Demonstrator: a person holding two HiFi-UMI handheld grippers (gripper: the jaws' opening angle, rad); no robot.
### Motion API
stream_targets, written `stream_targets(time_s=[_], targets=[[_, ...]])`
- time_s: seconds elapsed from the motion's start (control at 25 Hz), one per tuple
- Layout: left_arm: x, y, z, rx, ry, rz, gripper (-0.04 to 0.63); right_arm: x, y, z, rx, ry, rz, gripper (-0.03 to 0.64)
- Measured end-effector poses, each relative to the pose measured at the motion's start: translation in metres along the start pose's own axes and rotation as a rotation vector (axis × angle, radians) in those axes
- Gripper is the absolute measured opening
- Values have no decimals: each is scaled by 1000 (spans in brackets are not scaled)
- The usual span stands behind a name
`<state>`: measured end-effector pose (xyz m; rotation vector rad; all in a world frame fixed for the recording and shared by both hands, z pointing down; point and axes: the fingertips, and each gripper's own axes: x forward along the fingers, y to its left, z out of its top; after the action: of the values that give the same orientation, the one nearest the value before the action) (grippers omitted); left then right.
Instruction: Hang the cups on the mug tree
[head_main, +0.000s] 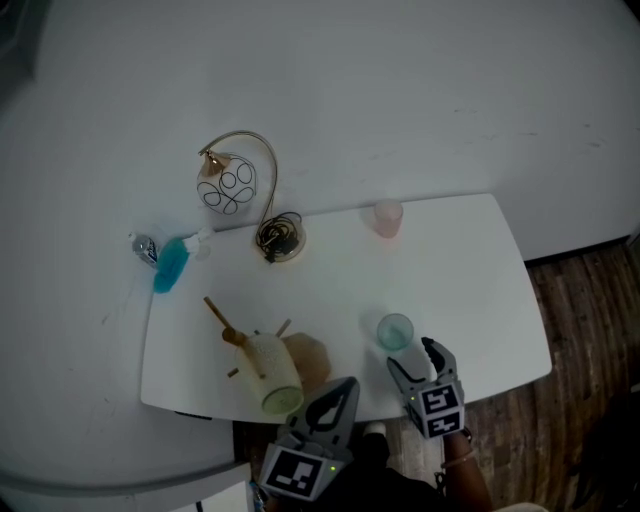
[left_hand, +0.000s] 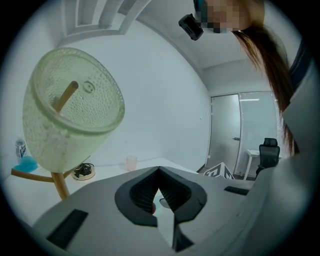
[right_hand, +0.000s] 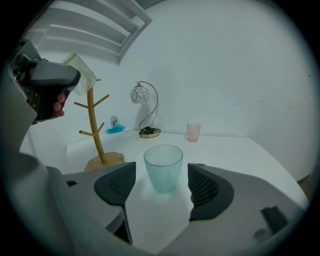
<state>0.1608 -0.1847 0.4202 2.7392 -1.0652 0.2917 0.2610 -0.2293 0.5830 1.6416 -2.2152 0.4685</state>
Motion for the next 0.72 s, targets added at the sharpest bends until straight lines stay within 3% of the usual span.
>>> stream_targets(time_s=[0.72], targets=[[5, 5, -2, 8, 7, -2, 0, 34, 0, -35, 22, 96, 19, 339]])
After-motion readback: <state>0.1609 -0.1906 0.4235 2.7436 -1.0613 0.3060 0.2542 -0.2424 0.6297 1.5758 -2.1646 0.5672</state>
